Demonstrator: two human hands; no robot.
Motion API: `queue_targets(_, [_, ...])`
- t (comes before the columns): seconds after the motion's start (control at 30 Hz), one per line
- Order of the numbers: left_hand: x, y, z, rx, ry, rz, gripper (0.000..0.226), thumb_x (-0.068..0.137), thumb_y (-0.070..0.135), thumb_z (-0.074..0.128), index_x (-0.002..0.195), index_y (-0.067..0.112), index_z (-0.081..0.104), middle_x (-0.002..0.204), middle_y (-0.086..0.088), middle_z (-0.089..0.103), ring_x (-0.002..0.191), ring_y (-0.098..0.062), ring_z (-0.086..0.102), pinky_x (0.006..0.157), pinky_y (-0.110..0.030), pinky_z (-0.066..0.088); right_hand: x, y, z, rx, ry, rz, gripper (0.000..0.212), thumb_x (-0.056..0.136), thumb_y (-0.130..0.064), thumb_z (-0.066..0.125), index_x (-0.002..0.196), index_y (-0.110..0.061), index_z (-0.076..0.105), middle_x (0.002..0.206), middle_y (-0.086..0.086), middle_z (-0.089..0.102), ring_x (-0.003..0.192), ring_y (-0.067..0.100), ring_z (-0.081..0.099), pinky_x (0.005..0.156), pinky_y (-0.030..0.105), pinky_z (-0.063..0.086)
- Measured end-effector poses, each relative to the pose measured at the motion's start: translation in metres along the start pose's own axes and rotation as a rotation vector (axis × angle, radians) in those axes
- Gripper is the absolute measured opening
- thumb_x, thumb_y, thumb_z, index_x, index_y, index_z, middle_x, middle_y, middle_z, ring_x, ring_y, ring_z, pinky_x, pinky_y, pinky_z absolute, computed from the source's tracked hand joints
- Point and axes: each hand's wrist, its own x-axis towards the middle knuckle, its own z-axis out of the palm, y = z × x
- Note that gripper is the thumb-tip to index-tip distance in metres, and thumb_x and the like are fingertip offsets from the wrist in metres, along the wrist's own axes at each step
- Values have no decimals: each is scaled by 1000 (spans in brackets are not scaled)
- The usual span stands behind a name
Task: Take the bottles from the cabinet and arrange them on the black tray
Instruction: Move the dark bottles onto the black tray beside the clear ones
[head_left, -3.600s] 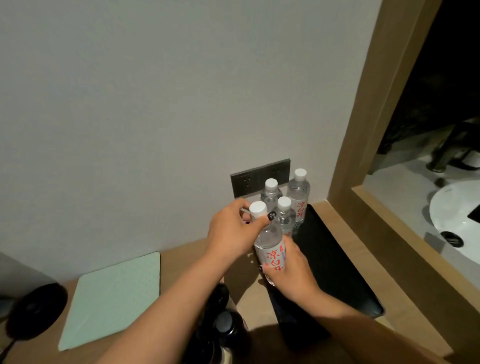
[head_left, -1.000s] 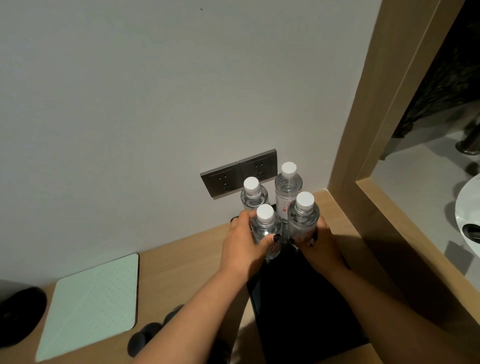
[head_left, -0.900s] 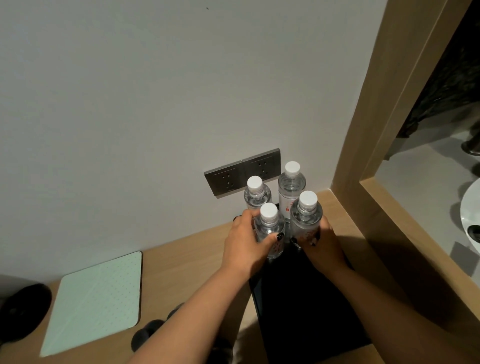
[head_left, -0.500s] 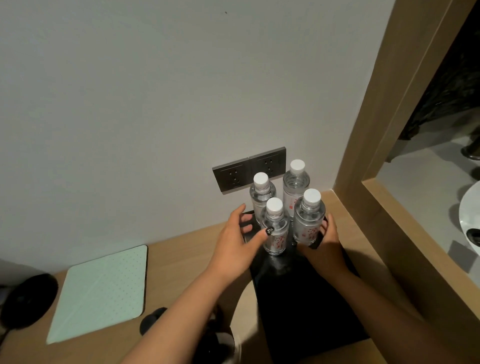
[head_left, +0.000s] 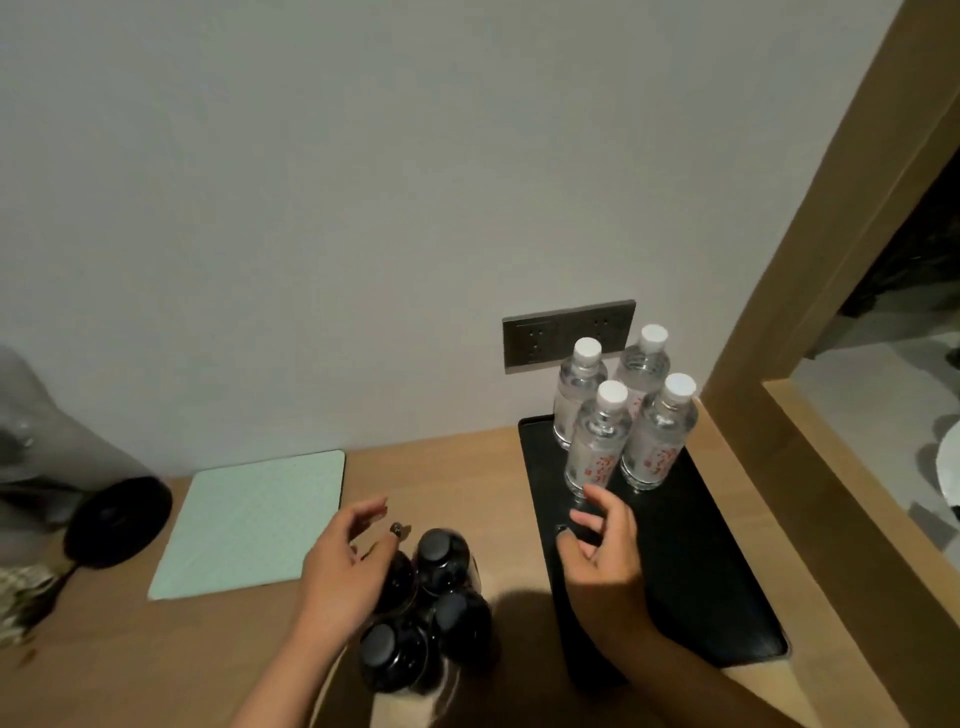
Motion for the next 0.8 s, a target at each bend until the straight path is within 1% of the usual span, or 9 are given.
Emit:
queue_targets(0.1, [-4,-19,3,1,-101,-86,32,86,21,65,116,29,56,117,8,59,103,-9,55,85,-24,43,-10,-20,19,-78,-127,-21,43,87,-1,57,120,-26,44,125,-5,39,108,3,49,92,23,46])
queue_targets(0.23, [-5,-26,10,38,-156,-62,42,86,22,66,126,27,51,120,11,53,115,-11,51,95,-24,37,-24,-39,46,-244,-301,-99,43,88,-14,57,127,-26,41,127,-10,34,115,1,43,105,30,40])
queue_targets(0.37, [-2,-36,8,-28,-160,-153,53,82,20,70,130,25,47,123,8,53,118,-14,51,101,-29,39,-40,-42,63,-435,-468,-158,51,90,-25,55,136,-28,34,138,-17,24,128,-3,27,106,13,20])
queue_targets(0.47, [1,-48,6,-77,-183,-206,50,76,26,76,120,27,54,117,3,61,109,-17,58,99,-37,46,-48,-40,69,-467,-515,-125,53,88,-28,53,136,-31,32,144,-12,23,132,2,29,112,20,22])
queue_targets(0.53, [1,-50,3,-100,-181,-163,41,76,27,76,113,27,57,108,8,64,101,-12,60,89,-29,49,-51,-42,70,-448,-513,-99,51,88,-29,52,136,-32,33,143,-9,26,131,4,31,113,25,25])
queue_targets(0.6, [2,-50,-3,-143,-127,-109,26,81,23,73,103,27,60,96,14,64,91,-6,60,74,-17,46,-53,-45,70,-450,-506,-79,50,90,-27,52,135,-31,34,140,-10,27,129,1,31,112,23,24])
queue_targets(0.63, [3,-49,-7,-163,-75,-95,19,82,20,71,98,25,62,90,15,63,87,-7,60,71,-16,45,-53,-45,70,-459,-502,-82,50,90,-27,53,136,-30,33,139,-10,27,127,0,31,112,22,23])
queue_targets(0.73, [9,-48,-25,-220,91,-100,8,85,16,67,92,20,64,85,7,62,91,-22,60,76,-32,49,-53,-49,67,-478,-485,-88,53,93,-29,52,141,-26,29,140,-13,24,124,-5,25,108,14,16])
queue_targets(0.8, [14,-41,-41,-249,137,-98,8,88,18,63,95,18,64,88,2,60,94,-23,57,76,-31,44,-52,-55,65,-461,-467,-81,54,94,-32,51,142,-27,28,142,-15,23,125,-4,25,109,17,18])
